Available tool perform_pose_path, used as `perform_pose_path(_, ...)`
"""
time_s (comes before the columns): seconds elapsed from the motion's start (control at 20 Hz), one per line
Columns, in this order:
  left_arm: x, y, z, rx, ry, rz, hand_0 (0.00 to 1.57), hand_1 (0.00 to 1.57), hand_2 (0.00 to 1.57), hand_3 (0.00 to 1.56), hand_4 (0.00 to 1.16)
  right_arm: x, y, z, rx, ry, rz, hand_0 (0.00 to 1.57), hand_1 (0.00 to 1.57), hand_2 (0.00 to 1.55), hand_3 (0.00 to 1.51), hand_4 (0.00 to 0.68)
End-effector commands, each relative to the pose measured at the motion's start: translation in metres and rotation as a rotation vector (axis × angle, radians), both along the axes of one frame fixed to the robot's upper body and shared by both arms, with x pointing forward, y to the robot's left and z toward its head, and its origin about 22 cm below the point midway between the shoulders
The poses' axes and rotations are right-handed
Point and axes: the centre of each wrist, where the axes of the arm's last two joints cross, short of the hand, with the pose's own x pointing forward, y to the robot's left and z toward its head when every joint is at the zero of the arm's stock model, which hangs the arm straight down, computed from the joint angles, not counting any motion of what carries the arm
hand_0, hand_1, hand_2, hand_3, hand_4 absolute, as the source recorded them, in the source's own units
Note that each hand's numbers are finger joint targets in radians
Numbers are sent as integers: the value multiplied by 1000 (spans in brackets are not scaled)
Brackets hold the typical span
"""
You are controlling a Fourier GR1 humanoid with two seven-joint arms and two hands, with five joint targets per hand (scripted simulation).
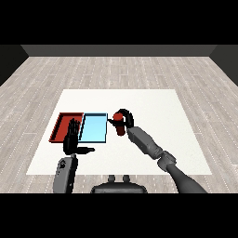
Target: Pick the red can and put it in the red box
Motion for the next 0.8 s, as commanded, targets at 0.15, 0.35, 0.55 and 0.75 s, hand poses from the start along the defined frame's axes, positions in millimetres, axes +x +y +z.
perform_pose_path(0.15, 2, -31, 36, -1, -21, -95, 0, 0, 0, 0, 0, 3, -6, 43, 50, -168, 17, 1514, 1514, 1469, 1408, 641)
perform_pose_path(0.35, -1, -38, 33, 8, 22, -126, 0, 0, 0, 0, 0, -22, -32, 41, 78, -252, 18, 1465, 1465, 1420, 1391, 633)
perform_pose_path(0.55, -8, -35, 38, 27, 40, -135, 0, 0, 0, 0, 0, -45, -34, 59, 66, -254, 11, 1449, 1449, 1407, 1384, 636)
perform_pose_path(0.75, 12, -82, 55, 76, 72, -165, 0, 0, 0, 0, 0, -57, -44, 74, 63, -263, 13, 1449, 1449, 1407, 1384, 636)
